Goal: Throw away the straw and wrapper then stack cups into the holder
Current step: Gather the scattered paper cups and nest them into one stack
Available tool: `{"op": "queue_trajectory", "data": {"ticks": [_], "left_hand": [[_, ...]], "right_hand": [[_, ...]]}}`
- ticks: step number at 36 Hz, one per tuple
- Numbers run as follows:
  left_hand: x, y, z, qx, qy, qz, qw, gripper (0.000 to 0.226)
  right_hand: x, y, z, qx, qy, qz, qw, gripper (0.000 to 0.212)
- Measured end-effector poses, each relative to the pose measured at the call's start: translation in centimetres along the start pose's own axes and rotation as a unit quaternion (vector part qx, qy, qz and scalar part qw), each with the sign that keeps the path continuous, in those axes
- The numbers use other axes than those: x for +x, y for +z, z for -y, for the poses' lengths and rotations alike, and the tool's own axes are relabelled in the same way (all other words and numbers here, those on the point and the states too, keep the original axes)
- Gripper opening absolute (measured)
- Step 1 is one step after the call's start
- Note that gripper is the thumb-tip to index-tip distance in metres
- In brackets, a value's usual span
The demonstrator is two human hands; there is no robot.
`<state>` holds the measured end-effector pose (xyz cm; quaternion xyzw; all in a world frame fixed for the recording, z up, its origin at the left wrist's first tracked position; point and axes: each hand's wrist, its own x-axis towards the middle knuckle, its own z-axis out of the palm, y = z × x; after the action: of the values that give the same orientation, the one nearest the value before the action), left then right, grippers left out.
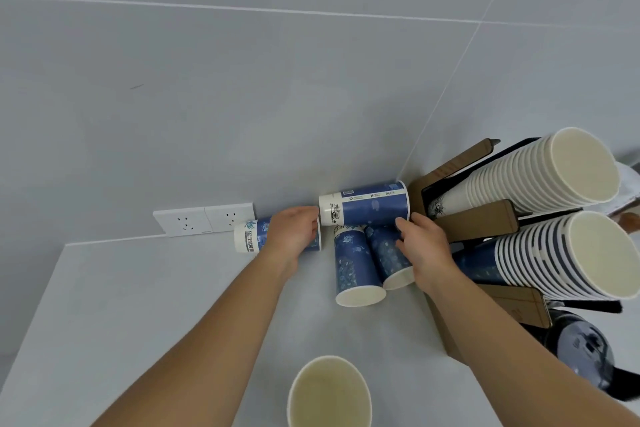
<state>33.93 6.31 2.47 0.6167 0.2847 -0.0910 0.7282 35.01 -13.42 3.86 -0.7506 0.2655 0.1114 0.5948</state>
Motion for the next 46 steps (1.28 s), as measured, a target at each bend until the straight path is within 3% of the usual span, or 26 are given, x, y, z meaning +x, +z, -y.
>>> {"op": "queue_trajectory", "data": {"ticks": [3,18,36,43,46], "left_hand": [[1.4,0.5,0.1,0.02,0.001,-0.014,1.0,0.014],[1.3,1.1,-0.4,0.018,0.034,-0.017,0.999,0.016],[-6.0,-0.8,-1.8,-0.013,0.114,-0.021,0.993,0.028],[-9.1,-1.2,-1.0,-0.047,0.097,-0.003,0.994,0.017],[-10.0,-1.6,-0.2,-0.048,0.074,0.007,0.996,0.023]], "right_hand": [[-0.4,0.4,0.5,-0.015,-0.01,0.0,1.0,0.014],[-0.5,0.4,0.8,-0.019,-0.033,0.002,0.999,0.02],[-6.8,-1.4,3.4,-0.044,-0.164,-0.003,0.986,0.035],[-9.7,-2.2,4.8,0.005,-0.218,-0.008,0.976,0.028],[-10.9,-2.3,5.0,0.025,-0.236,0.0,0.971,0.021]]}}
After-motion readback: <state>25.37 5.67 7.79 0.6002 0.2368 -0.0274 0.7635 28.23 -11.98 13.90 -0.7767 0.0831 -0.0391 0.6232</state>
